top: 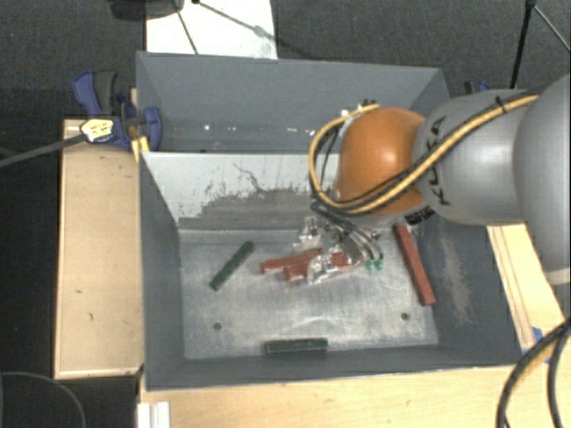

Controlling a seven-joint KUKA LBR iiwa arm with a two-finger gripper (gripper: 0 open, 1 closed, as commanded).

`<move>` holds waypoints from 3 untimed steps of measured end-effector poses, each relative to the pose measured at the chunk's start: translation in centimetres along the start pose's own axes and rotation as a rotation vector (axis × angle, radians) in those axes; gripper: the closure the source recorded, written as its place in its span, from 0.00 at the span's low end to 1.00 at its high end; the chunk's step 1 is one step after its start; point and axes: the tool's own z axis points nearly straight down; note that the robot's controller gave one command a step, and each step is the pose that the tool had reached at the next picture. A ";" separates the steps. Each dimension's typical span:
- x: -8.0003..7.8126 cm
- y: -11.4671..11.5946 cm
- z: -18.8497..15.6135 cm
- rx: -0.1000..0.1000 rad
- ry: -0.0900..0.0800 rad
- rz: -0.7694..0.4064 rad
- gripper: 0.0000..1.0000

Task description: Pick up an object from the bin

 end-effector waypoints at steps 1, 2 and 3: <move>-0.2 0.0 -1.5 0.001 -0.006 0.002 1.00; -0.2 0.0 -2.3 0.001 -0.006 0.003 1.00; -0.1 0.0 -3.7 0.000 -0.002 0.005 1.00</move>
Offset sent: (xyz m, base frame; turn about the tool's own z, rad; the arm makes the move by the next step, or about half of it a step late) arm 0.0000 0.0000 0.0613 0.0000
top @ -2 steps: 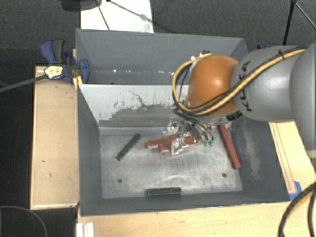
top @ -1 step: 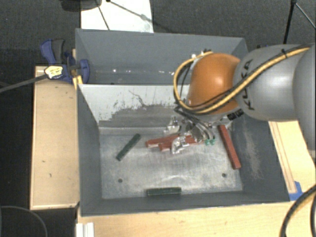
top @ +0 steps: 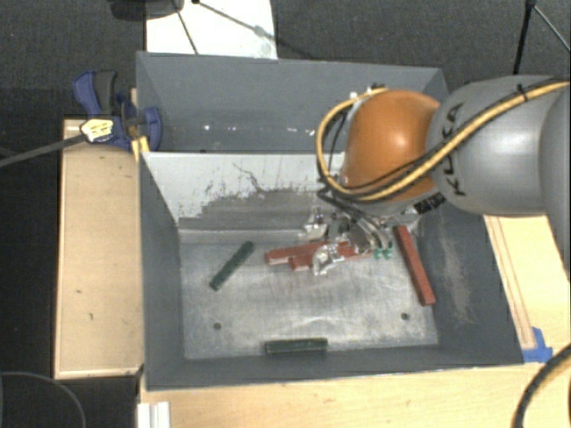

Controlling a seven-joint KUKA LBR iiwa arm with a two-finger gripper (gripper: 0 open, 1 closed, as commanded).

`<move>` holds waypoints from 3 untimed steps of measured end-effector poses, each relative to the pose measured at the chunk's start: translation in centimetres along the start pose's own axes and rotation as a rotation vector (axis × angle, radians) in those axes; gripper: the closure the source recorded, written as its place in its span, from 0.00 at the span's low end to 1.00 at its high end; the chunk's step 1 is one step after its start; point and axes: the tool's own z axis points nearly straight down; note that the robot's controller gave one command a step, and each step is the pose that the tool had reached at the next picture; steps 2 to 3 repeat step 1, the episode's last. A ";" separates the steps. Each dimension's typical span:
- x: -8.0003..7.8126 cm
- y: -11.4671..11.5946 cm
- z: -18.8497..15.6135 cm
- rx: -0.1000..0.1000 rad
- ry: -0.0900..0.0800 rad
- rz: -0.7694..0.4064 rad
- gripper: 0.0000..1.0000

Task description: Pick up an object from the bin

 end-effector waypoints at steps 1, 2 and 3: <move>-0.1 0.0 -1.3 0.001 -0.004 0.000 1.00; -0.1 0.0 -1.3 0.001 -0.004 0.000 1.00; -0.1 0.0 -1.3 0.001 -0.004 0.000 1.00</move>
Offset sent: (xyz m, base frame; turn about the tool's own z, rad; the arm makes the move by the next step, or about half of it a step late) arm 0.0000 -0.0002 0.0526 0.0000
